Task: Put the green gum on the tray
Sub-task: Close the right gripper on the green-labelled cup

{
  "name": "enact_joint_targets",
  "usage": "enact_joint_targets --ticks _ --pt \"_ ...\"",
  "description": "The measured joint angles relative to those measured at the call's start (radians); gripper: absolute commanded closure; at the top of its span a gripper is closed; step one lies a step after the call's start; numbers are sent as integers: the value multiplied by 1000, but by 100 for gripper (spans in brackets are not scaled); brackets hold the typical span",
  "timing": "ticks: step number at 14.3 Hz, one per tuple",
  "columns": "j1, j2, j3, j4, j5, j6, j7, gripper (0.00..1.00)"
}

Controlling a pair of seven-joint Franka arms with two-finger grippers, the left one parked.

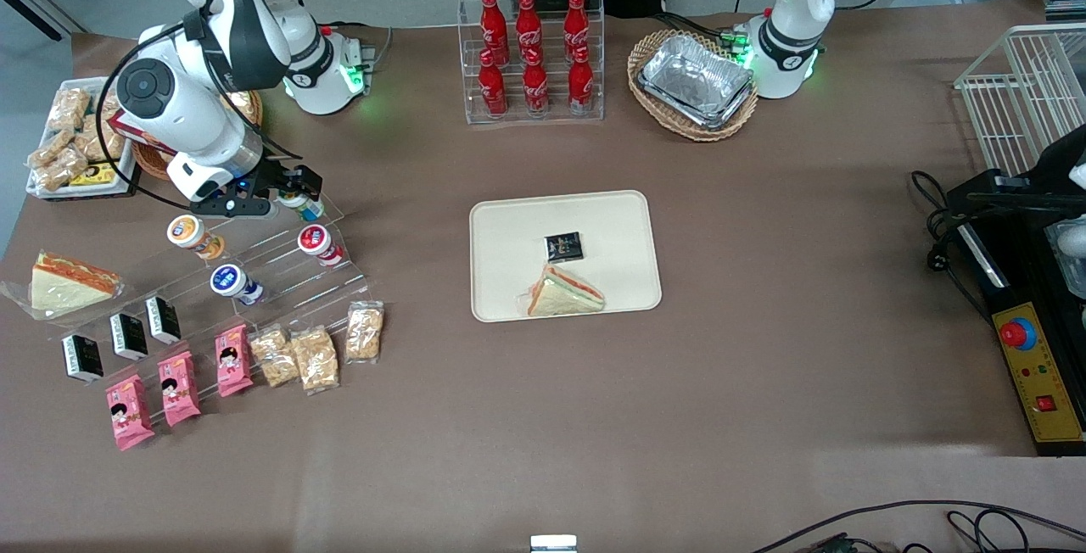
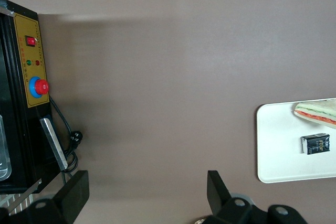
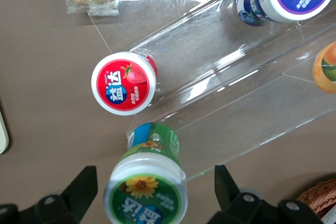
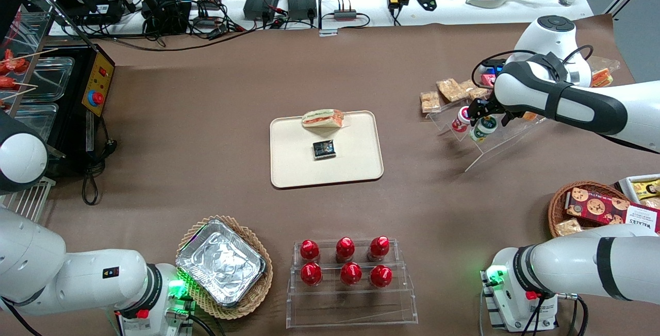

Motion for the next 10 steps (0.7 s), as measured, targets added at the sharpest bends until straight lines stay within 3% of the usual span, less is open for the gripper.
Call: enact_joint_targets --ticks 3,10 --pt "0 6 0 0 0 4 0 36" --pt "3 6 2 0 0 5 18 84"
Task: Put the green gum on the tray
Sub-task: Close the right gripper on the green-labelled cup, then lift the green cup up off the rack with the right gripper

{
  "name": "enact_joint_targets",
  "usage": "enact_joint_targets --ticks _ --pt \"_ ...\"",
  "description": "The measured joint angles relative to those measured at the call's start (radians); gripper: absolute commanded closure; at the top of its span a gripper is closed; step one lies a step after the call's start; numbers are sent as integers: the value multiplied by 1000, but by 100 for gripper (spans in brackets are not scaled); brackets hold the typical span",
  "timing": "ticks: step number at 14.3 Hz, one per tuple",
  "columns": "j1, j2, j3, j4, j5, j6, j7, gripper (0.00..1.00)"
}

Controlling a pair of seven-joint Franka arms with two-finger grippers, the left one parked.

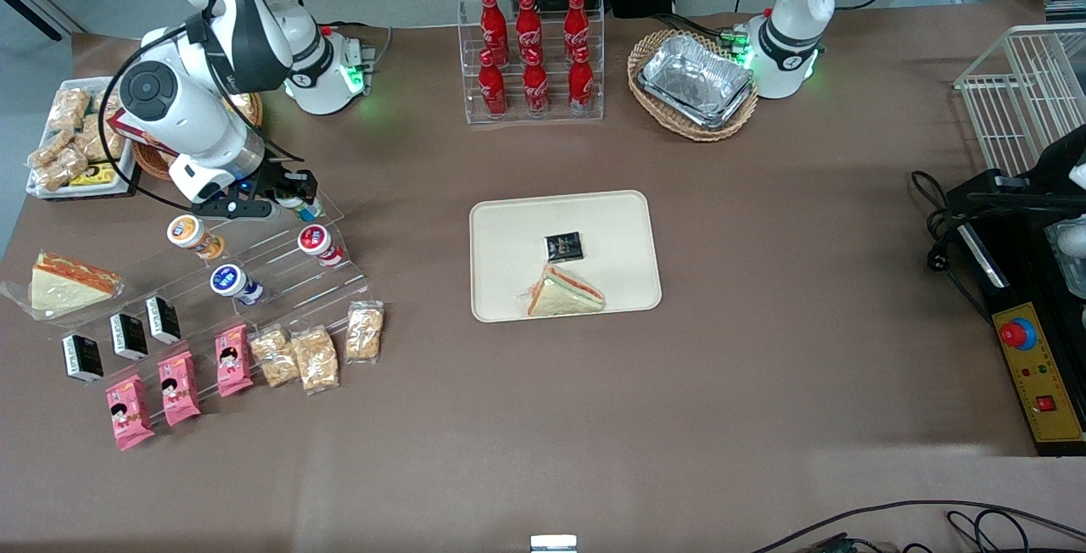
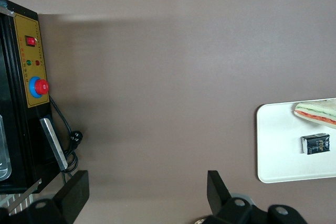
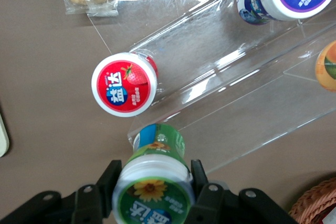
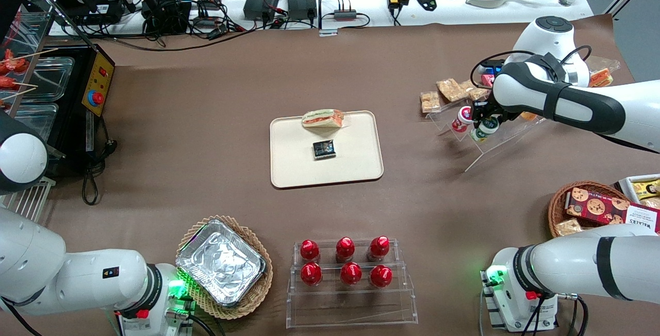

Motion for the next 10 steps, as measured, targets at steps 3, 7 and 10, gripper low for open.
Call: enact_joint_targets --ticks 3,7,10 --pt "19 0 3 0 0 0 27 91" --pt "20 -24 5 29 0 -47 27 92" --pt "20 -80 5 160 0 -261 15 92"
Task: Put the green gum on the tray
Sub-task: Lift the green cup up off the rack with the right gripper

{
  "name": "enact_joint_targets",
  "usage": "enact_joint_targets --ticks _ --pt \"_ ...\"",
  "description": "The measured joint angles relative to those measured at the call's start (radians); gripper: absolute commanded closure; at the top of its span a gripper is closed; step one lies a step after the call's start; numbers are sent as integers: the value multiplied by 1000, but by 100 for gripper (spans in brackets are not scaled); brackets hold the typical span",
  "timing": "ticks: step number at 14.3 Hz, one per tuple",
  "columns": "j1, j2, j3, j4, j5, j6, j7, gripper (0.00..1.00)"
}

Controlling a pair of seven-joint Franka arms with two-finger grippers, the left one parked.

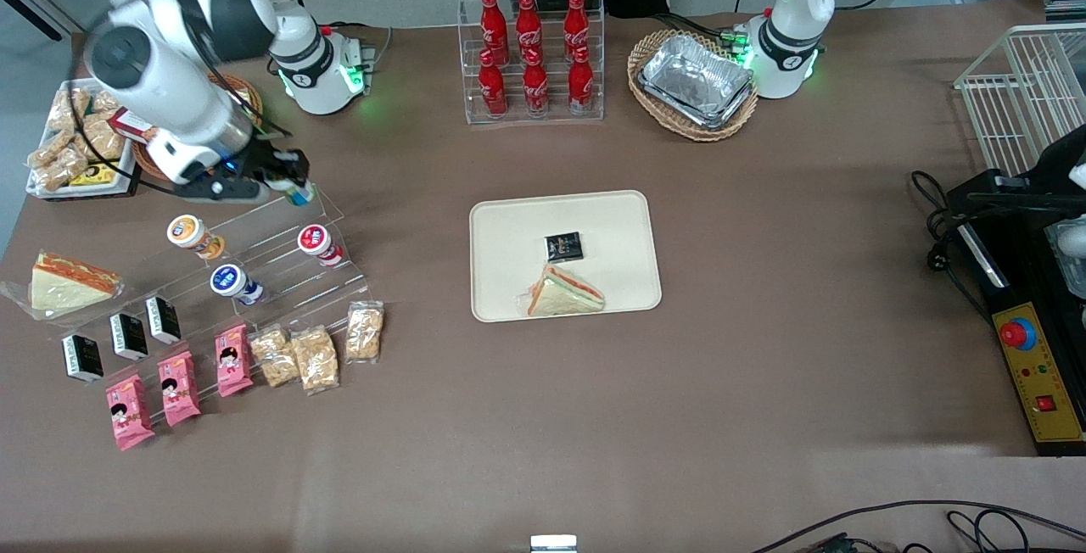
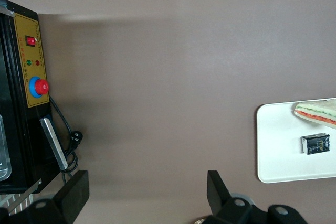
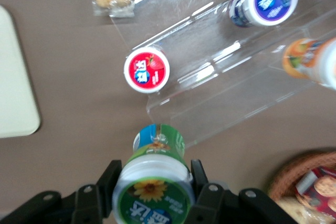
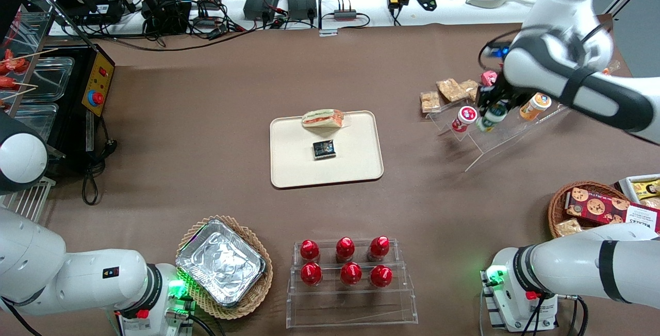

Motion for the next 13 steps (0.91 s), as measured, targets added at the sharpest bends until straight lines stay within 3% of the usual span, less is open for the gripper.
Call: enact_joint_targets --ticks 4,7,9,13 --pt "0 -29 1 222 0 -250 -8 92" --pt "22 -26 10 296 1 -317 -4 92" --pt "73 -20 14 320 10 -320 51 92" --pt "260 40 20 391 23 -320 316 92"
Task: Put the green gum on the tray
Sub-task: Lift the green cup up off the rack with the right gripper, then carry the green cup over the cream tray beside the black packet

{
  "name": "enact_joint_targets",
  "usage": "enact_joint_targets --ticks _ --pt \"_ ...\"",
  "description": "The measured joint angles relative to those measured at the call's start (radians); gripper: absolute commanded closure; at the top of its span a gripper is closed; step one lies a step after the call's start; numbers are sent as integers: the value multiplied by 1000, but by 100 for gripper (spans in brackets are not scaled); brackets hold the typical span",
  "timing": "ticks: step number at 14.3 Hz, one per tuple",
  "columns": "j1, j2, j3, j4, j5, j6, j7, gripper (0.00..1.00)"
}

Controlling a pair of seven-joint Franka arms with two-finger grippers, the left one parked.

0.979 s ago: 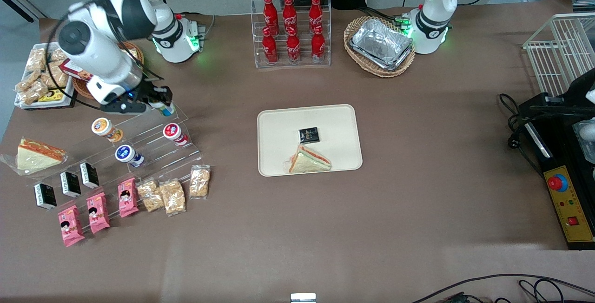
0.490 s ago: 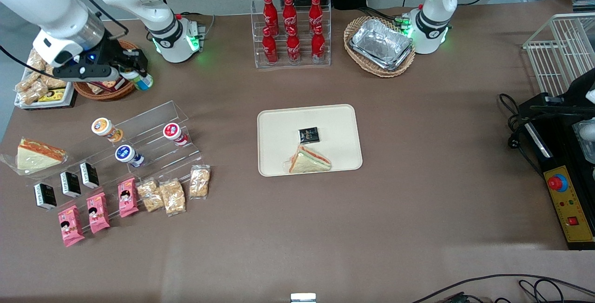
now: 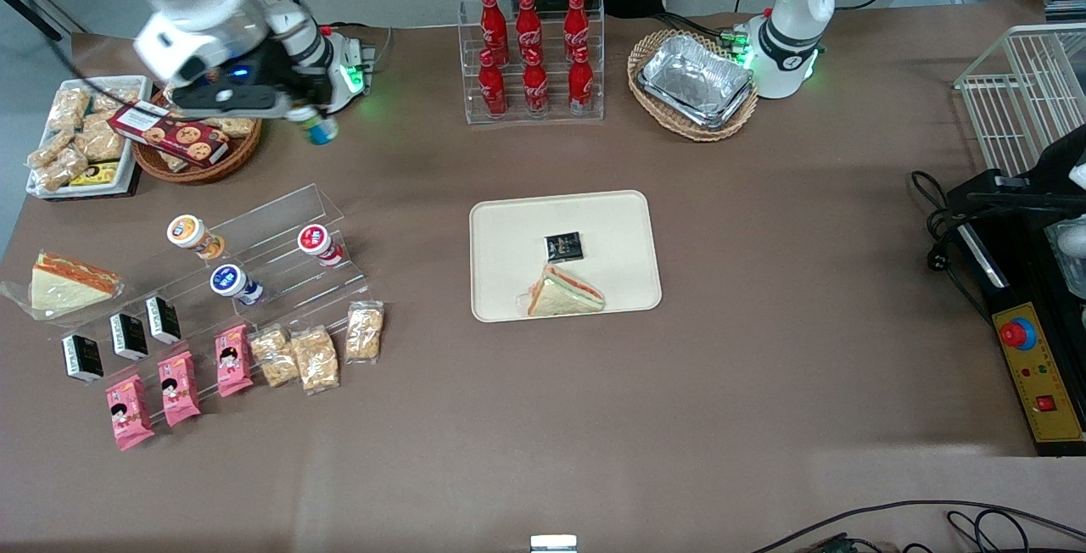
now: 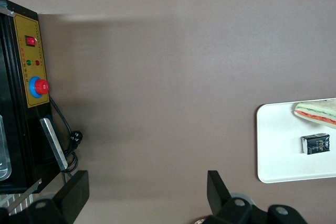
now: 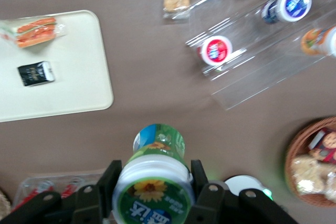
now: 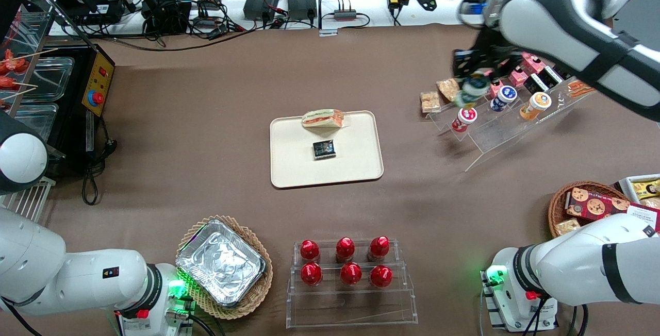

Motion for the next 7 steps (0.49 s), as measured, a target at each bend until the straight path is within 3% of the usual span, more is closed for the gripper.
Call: enact_joint_targets --ticks 3,7 --pt "124 90 4 63 1 9 186 92" --pt "230 227 3 88 1 145 317 93"
